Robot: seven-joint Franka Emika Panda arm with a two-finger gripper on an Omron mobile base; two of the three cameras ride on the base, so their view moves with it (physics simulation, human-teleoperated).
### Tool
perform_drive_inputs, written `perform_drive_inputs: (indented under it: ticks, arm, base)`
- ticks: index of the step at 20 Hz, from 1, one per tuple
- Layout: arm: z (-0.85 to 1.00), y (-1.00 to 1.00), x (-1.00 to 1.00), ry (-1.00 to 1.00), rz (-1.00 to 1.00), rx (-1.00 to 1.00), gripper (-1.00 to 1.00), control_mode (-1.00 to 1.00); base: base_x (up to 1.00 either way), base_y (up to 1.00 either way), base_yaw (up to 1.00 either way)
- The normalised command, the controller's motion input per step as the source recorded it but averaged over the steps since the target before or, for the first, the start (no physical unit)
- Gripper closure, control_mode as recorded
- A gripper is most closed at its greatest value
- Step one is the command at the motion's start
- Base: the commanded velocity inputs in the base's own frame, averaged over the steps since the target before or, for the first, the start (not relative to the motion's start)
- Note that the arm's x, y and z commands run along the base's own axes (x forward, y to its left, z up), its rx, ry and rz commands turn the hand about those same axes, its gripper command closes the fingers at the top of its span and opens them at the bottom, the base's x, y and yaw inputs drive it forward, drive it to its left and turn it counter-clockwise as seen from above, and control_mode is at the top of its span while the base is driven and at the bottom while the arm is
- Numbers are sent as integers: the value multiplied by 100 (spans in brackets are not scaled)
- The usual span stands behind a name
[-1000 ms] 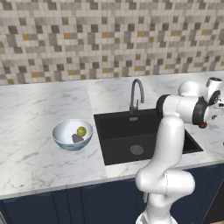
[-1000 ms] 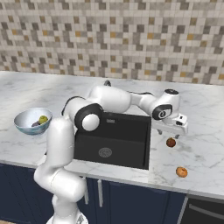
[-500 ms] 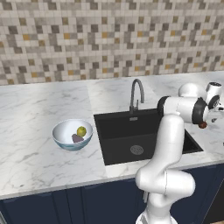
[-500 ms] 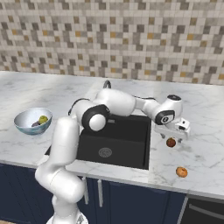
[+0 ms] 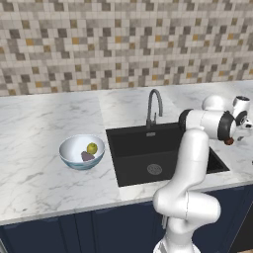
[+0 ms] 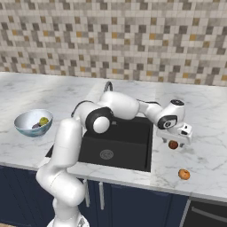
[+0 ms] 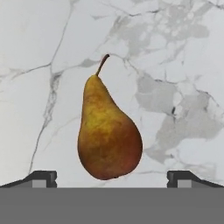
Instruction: There is a mixed pile of frozen fruits and vegetables on the counter. Locate all the frozen vegetables and place the items in a bowl on the counter. Take all the frozen fruits and defrost them in a running sink.
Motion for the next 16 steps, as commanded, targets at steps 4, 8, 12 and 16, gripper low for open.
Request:
perform_drive_inputs:
  ticks: [4,8,12,16]
  arm:
    - [-24,3,18,0,1,0,-100,-100]
    - [-16,0,20,0,1,0,-100,-100]
    - [-12,0,7,0,1,0,100,-100]
    - [0,0,0,0,0,0,100,-100]
  base:
    - [0,0,0]
    - [0,0,0]
    - [0,0,0]
    - [0,0,0]
